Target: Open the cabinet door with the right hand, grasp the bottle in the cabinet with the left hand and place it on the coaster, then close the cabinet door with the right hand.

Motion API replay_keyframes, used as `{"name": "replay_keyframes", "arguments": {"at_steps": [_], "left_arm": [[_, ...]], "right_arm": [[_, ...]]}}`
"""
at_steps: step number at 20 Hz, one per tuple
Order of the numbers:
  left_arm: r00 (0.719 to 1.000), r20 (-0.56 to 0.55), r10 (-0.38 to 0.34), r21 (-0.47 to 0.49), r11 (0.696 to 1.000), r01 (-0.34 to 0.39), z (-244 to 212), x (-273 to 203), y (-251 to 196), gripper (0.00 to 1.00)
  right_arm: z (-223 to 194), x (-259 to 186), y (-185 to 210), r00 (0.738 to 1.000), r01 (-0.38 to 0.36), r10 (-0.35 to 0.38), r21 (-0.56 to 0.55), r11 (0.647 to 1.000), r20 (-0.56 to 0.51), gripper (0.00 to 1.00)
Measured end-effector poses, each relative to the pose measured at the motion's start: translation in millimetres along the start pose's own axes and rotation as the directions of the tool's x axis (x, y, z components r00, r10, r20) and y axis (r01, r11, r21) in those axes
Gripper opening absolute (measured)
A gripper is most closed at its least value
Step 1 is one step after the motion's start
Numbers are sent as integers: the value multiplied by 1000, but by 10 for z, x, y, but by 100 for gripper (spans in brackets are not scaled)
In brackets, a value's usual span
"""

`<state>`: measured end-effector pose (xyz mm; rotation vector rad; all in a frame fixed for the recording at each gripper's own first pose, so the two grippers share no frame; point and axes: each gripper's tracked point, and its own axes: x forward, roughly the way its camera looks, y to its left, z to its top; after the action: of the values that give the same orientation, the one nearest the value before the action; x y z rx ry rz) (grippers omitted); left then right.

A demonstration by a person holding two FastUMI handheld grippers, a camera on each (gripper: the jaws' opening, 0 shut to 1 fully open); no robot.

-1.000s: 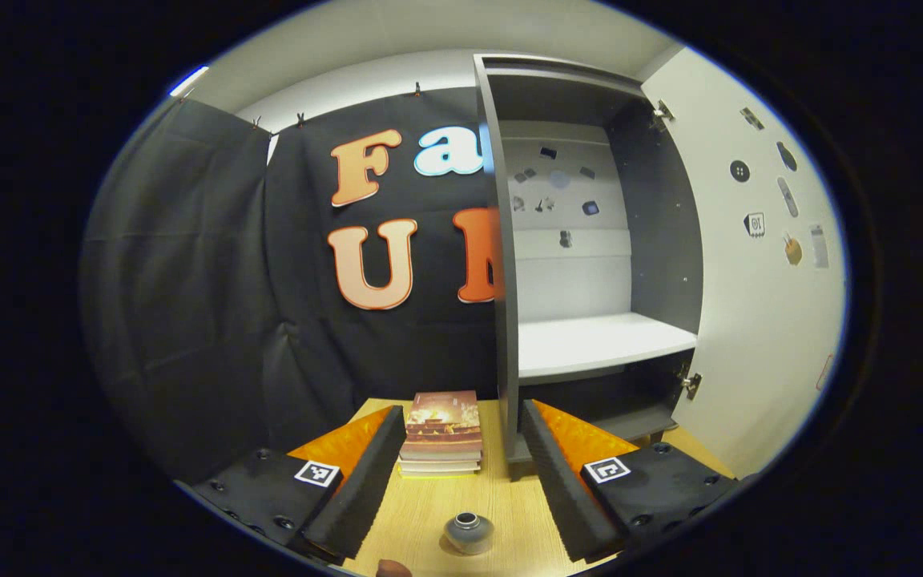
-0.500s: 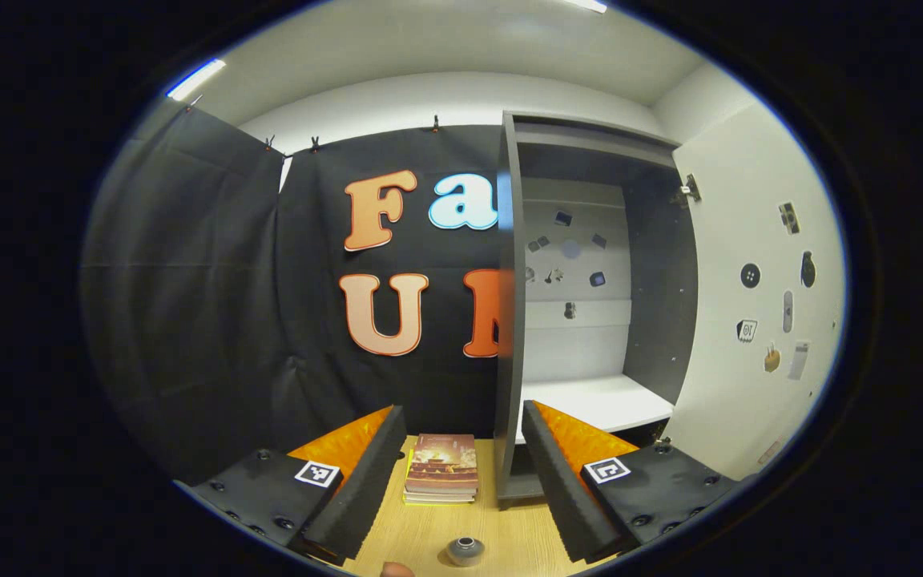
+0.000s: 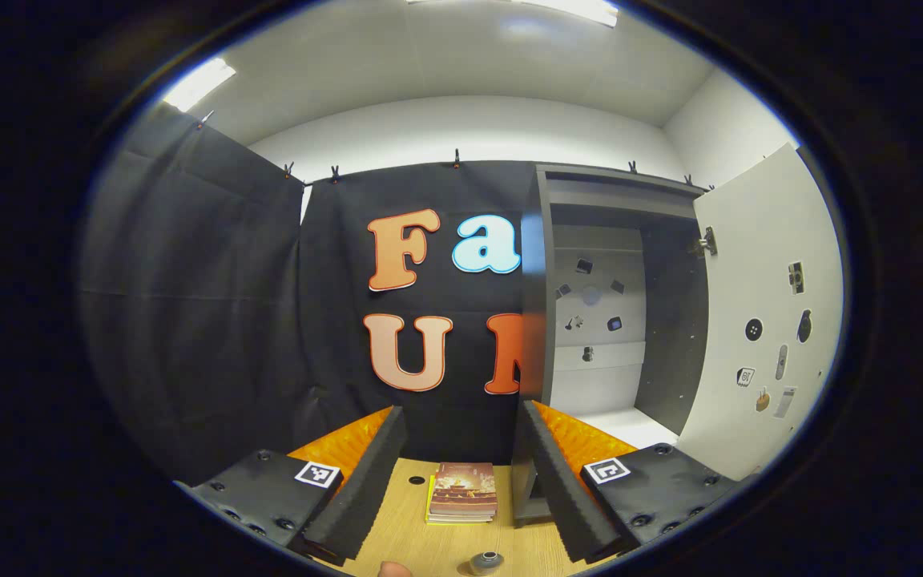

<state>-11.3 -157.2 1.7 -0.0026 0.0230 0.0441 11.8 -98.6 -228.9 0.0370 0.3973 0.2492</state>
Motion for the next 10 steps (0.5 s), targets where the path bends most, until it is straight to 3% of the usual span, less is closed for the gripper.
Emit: {"name": "replay_keyframes", "arguments": {"at_steps": [1,2,10], "left_arm": [[1000,6,-4,-11,1000,4,43,2,39,95],[1000,13,-11,-17,1000,11,81,-8,68,95],[999,46,-17,67,998,14,269,164,431,95]], "right_arm": [[-9,3,56,1000,-3,3,6,1000,1,98],[-18,4,130,1000,-10,10,14,1000,2,89],[-12,77,838,998,-59,59,7,998,20,89]]}}
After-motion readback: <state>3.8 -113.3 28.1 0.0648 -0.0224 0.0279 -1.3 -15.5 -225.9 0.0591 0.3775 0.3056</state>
